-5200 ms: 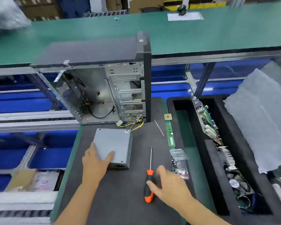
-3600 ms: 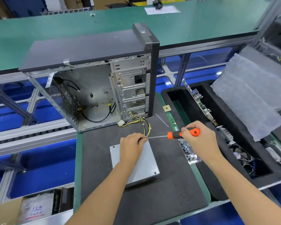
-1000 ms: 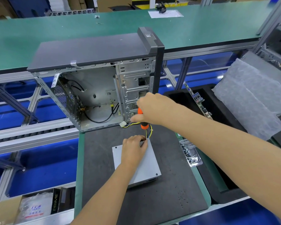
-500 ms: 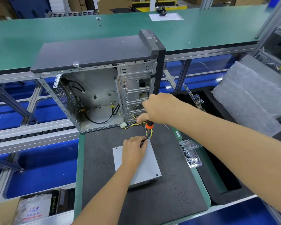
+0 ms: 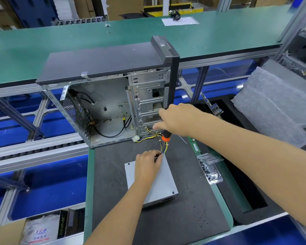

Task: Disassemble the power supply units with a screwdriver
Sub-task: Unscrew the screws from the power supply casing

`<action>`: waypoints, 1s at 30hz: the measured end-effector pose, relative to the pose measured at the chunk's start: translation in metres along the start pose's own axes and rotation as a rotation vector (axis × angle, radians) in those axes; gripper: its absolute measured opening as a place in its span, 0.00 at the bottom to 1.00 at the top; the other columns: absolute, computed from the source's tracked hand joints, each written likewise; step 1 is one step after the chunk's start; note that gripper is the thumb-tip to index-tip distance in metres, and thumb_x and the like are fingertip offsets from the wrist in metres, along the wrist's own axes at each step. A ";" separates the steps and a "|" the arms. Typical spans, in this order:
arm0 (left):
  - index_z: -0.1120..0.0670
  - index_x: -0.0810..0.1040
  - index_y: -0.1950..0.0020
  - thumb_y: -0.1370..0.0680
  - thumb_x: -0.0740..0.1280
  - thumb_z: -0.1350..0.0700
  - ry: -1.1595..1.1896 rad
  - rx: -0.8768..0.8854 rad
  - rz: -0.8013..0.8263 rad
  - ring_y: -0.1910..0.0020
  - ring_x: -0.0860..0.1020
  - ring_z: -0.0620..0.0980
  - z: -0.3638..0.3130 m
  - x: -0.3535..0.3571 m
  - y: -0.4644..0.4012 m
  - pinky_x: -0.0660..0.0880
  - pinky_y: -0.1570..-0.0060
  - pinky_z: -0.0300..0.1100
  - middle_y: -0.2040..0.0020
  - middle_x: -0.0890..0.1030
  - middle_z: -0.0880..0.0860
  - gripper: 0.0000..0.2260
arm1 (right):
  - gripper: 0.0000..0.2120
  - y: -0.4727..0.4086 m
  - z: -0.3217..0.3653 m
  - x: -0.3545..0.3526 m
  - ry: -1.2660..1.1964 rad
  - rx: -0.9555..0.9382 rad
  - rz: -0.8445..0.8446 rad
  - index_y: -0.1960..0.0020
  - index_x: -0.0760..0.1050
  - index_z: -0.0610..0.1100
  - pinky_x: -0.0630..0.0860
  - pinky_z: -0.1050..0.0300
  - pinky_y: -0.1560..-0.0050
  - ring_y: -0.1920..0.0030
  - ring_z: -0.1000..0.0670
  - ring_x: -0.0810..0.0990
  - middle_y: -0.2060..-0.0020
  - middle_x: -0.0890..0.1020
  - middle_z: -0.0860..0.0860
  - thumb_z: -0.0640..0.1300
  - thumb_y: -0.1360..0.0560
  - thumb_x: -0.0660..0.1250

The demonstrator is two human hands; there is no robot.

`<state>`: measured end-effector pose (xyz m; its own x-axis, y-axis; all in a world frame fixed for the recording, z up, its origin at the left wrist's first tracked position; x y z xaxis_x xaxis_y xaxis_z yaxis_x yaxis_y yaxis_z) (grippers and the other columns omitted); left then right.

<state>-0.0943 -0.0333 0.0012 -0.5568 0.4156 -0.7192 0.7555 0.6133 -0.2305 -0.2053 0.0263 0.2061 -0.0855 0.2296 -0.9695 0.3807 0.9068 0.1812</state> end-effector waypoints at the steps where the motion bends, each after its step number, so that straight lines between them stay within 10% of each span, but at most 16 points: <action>1: 0.54 0.84 0.56 0.23 0.73 0.55 0.000 0.002 -0.001 0.61 0.80 0.51 0.000 0.000 0.000 0.72 0.52 0.49 0.61 0.85 0.47 0.03 | 0.17 0.000 0.000 0.001 -0.022 -0.004 -0.003 0.48 0.65 0.46 0.59 0.54 0.71 0.70 0.50 0.61 0.64 0.66 0.49 0.60 0.18 0.56; 8: 0.54 0.83 0.56 0.22 0.72 0.54 0.008 -0.016 0.011 0.61 0.79 0.50 0.001 0.000 0.000 0.71 0.52 0.49 0.61 0.84 0.46 0.05 | 0.16 -0.005 -0.003 0.000 -0.375 -0.100 0.067 0.45 0.67 0.50 0.65 0.56 0.66 0.54 0.48 0.71 0.59 0.70 0.54 0.45 0.26 0.72; 14: 0.54 0.84 0.56 0.23 0.72 0.55 0.017 -0.023 0.011 0.61 0.79 0.51 0.000 0.000 0.000 0.73 0.52 0.50 0.62 0.84 0.47 0.04 | 0.32 0.000 -0.001 0.001 -0.133 0.127 -0.016 0.52 0.65 0.45 0.65 0.52 0.66 0.62 0.45 0.70 0.65 0.65 0.50 0.76 0.28 0.51; 23: 0.54 0.83 0.56 0.23 0.72 0.53 0.013 -0.032 0.012 0.58 0.80 0.51 -0.003 0.000 0.003 0.72 0.49 0.48 0.59 0.84 0.47 0.06 | 0.15 -0.002 -0.005 0.001 -0.296 -0.034 0.074 0.47 0.65 0.48 0.64 0.57 0.70 0.65 0.52 0.71 0.59 0.71 0.51 0.47 0.25 0.70; 30: 0.54 0.84 0.54 0.23 0.72 0.52 0.020 -0.060 0.018 0.56 0.80 0.51 -0.001 0.000 0.003 0.73 0.46 0.49 0.58 0.85 0.47 0.07 | 0.34 0.004 -0.007 -0.001 0.087 0.151 -0.031 0.51 0.63 0.43 0.64 0.53 0.66 0.62 0.45 0.70 0.64 0.66 0.50 0.76 0.28 0.50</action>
<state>-0.0926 -0.0306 0.0015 -0.5503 0.4402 -0.7095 0.7441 0.6441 -0.1775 -0.2105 0.0319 0.2085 -0.1766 0.2379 -0.9551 0.5099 0.8521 0.1179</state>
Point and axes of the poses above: each hand's wrist, its own y-axis away from the middle knuckle, its own x-axis out of the palm, z = x × y, the point moved 3 cm from there along -y, towards the middle knuckle
